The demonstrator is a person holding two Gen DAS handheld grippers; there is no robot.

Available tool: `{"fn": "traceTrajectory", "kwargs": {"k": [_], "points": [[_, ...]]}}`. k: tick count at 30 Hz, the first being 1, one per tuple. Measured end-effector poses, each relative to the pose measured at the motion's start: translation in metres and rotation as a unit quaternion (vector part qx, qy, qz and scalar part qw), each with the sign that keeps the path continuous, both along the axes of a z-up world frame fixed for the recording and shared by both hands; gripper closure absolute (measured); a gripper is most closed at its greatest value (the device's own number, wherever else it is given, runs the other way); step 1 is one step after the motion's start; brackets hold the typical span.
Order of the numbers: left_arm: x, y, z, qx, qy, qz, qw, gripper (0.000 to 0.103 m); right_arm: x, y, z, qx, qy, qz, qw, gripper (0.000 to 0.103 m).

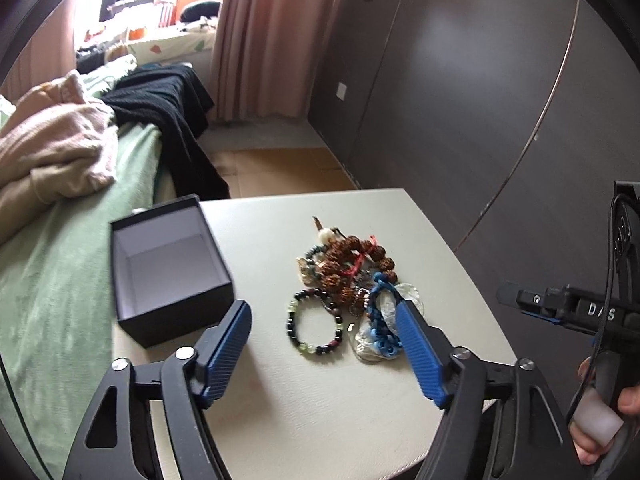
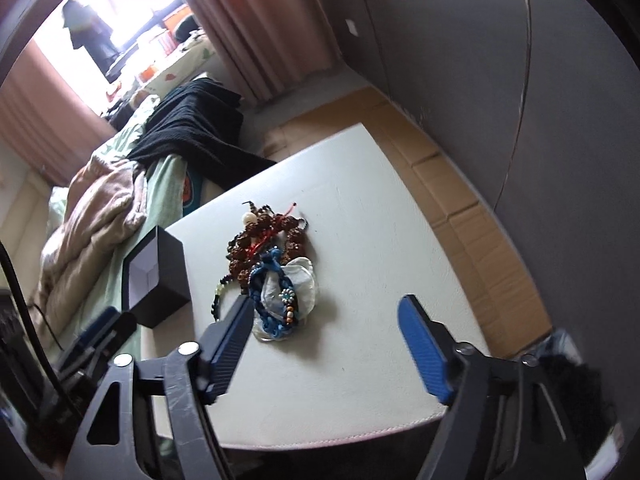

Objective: Organize jewelry
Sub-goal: 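Grasp the blue cord bracelet with the left tool while the right tool grasps the plastic bag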

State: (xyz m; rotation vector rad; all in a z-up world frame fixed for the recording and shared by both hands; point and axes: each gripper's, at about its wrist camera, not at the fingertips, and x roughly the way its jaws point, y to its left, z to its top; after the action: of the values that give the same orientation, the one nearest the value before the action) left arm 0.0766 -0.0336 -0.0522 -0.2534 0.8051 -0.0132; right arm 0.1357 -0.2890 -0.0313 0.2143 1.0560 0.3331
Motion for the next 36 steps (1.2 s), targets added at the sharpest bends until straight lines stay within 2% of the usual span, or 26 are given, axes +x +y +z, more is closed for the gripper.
{"fn": "traceTrajectory", "kwargs": {"k": [4,7,12,21,23,24,25,26,27,32,36], "points": [[0.014,-0.007,-0.01,0.002,0.003,0.002,1.0,0.033,0.011,-0.003,-0.006,0.024,0.014,-0.011,1.0,0.031],[0.025,-0.013,-0.02,-0.004,0.013,-0.005,0.9999,0.041,0.018,-0.005,-0.008,0.039,0.022,-0.018,0.999,0.037],[0.042,-0.027,-0.039,-0.008,0.043,-0.029,0.9986,0.052,0.03,-0.011,-0.014,0.062,0.039,-0.027,0.997,0.037],[0.063,-0.041,-0.062,-0.001,0.062,-0.052,0.9967,0.061,0.046,-0.012,-0.025,0.076,0.06,-0.038,0.995,0.038],[0.07,-0.042,-0.07,-0.005,0.075,-0.055,0.9957,0.07,0.05,-0.008,-0.027,0.076,0.062,-0.033,0.995,0.038],[0.071,-0.041,-0.072,-0.01,0.077,-0.053,0.9955,0.071,0.051,-0.007,-0.028,0.077,0.064,-0.03,0.995,0.038],[0.072,-0.04,-0.074,-0.015,0.077,-0.053,0.9955,0.077,0.051,-0.006,-0.028,0.077,0.065,-0.029,0.994,0.038],[0.073,-0.04,-0.075,-0.024,0.08,-0.057,0.9949,0.092,0.053,-0.004,-0.029,0.076,0.066,-0.026,0.995,0.038],[0.075,-0.04,-0.077,-0.04,0.084,-0.067,0.9934,0.095,0.054,-0.004,-0.03,0.075,0.067,-0.025,0.995,0.038],[0.069,-0.029,-0.067,-0.073,0.068,-0.067,0.9927,0.095,0.058,0.008,-0.042,0.071,0.081,-0.012,0.994,0.038],[0.058,-0.019,-0.049,-0.087,0.044,-0.06,0.9934,0.095,0.061,0.02,-0.056,0.067,0.101,0.004,0.993,0.047]]}}
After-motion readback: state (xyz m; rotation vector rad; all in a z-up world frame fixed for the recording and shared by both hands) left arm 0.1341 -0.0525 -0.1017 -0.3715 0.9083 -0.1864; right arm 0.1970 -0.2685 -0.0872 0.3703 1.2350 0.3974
